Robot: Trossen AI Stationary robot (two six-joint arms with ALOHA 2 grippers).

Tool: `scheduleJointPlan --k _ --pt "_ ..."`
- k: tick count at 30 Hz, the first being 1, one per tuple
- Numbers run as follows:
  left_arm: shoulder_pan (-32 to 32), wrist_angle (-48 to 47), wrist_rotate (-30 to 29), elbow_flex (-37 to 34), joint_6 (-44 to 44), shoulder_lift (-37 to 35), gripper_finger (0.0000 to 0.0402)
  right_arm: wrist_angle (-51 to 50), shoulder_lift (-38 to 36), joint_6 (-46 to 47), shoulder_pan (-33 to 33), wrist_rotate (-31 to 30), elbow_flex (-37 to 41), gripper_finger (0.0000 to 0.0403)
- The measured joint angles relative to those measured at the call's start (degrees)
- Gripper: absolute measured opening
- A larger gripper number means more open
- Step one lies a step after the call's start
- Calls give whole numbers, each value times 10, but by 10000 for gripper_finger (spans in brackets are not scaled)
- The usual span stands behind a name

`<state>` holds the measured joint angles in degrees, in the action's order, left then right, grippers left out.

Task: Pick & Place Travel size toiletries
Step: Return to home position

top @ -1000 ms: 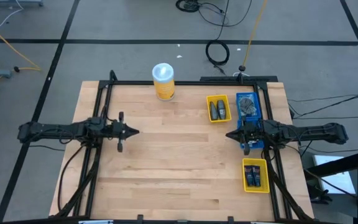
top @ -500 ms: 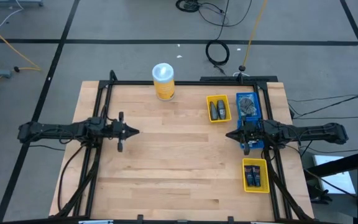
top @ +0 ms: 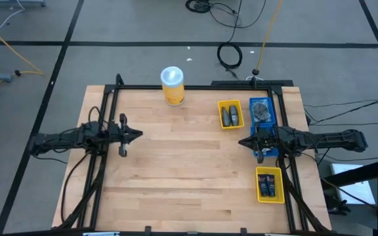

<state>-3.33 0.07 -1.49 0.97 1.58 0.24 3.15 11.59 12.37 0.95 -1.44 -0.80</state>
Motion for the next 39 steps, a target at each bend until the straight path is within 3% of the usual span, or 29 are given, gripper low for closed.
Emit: scheduleJointPlan --k 8,17,39 --pt "6 -1 -1 0 44 0 26 0 0 0 0 0 0 4" --pt "15 -1 0 0 7 1 26 0 1 0 0 0 0 4" --pt "15 30 -2 -2 24 12 26 0 1 0 0 0 0 4"
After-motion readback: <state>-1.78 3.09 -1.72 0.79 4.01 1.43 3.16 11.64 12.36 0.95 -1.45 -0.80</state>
